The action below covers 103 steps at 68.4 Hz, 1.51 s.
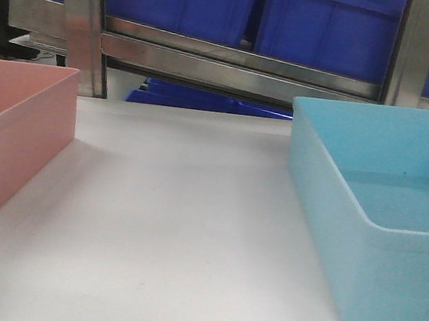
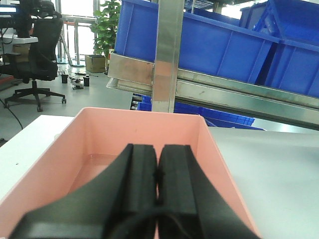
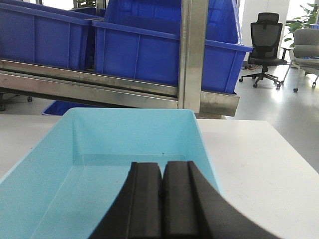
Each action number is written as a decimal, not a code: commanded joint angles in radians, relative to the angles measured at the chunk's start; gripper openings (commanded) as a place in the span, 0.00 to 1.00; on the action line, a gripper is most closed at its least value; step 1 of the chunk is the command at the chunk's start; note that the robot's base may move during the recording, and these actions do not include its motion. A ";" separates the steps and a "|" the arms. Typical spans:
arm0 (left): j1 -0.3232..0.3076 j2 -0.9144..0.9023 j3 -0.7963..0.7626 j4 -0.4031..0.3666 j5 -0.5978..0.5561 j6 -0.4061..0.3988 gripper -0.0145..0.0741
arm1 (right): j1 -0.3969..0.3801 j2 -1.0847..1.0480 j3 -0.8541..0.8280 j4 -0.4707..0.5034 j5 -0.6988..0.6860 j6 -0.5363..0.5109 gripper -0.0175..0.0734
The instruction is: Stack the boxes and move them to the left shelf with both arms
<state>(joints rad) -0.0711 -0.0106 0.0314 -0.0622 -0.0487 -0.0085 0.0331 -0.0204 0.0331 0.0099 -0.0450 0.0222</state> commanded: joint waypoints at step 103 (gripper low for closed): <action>-0.002 0.592 -0.597 0.105 0.536 0.002 0.16 | -0.005 -0.010 -0.022 -0.005 -0.083 -0.005 0.25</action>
<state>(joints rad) -0.0711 0.4999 -0.4891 0.0537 0.4938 -0.0085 0.0331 -0.0204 0.0331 0.0099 -0.0450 0.0222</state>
